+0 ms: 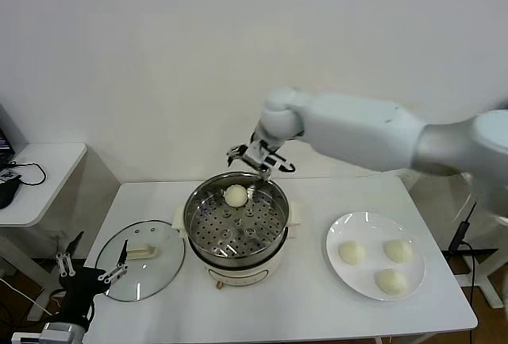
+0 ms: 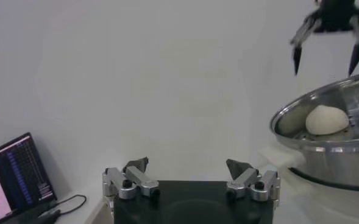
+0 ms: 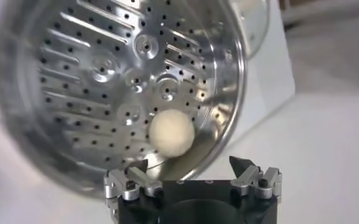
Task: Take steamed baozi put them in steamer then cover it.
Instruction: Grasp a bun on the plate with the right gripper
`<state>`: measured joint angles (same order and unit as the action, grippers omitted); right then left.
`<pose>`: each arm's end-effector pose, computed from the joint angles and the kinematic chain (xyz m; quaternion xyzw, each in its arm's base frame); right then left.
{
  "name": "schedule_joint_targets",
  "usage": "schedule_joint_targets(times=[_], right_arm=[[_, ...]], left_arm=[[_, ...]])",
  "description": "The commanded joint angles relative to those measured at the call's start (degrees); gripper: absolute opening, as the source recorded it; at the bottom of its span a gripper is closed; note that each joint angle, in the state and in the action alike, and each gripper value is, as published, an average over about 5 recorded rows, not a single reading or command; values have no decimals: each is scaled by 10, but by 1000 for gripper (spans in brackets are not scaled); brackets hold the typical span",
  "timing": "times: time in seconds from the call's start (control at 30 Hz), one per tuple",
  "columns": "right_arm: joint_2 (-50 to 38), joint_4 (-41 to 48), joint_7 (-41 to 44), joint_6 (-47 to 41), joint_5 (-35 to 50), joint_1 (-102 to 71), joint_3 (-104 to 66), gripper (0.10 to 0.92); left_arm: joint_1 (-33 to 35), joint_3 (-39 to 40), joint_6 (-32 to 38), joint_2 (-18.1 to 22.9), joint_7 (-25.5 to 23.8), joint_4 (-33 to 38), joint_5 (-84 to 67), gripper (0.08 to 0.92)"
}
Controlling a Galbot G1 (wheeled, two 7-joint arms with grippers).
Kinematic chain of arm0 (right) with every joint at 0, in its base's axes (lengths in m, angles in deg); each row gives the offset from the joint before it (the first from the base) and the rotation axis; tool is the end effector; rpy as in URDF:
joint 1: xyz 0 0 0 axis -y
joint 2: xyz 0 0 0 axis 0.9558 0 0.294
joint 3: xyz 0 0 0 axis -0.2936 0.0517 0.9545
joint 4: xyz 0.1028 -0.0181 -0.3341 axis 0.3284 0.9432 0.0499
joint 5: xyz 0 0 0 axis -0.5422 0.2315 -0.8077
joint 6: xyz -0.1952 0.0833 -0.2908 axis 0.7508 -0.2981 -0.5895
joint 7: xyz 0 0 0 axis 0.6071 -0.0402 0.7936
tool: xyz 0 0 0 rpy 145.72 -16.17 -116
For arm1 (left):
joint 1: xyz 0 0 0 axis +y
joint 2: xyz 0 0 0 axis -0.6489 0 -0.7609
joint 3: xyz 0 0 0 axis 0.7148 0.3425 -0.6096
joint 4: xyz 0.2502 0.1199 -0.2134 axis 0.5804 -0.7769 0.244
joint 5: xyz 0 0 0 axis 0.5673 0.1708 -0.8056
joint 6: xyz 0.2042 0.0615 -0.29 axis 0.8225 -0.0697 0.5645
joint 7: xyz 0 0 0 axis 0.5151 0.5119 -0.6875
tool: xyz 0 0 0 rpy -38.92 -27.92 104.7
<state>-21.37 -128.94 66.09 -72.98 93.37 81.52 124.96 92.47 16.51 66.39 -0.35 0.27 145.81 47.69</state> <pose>0.5460 0.1254 -0.0132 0.5937 -0.3518 0.7220 0.0497 0.1364 0.1239 -0.2468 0.0179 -0.9728 -0.2291 0.0289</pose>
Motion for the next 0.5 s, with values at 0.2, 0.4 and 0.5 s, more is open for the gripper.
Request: schedule_joint_targets(times=[0.2, 0.4, 0.5], right_arm=[[-367, -247, 47, -209, 124, 70, 20, 822], [-433, -264, 44, -213, 49, 0, 21, 823], [-462, -269, 38, -213, 11, -84, -18, 823]], left_arm=[[-6, 5, -1, -17, -1, -1, -3, 823], [-13, 9, -1, -21, -1, -13, -5, 823], [-14, 12, -1, -19, -2, -15, -4, 823]])
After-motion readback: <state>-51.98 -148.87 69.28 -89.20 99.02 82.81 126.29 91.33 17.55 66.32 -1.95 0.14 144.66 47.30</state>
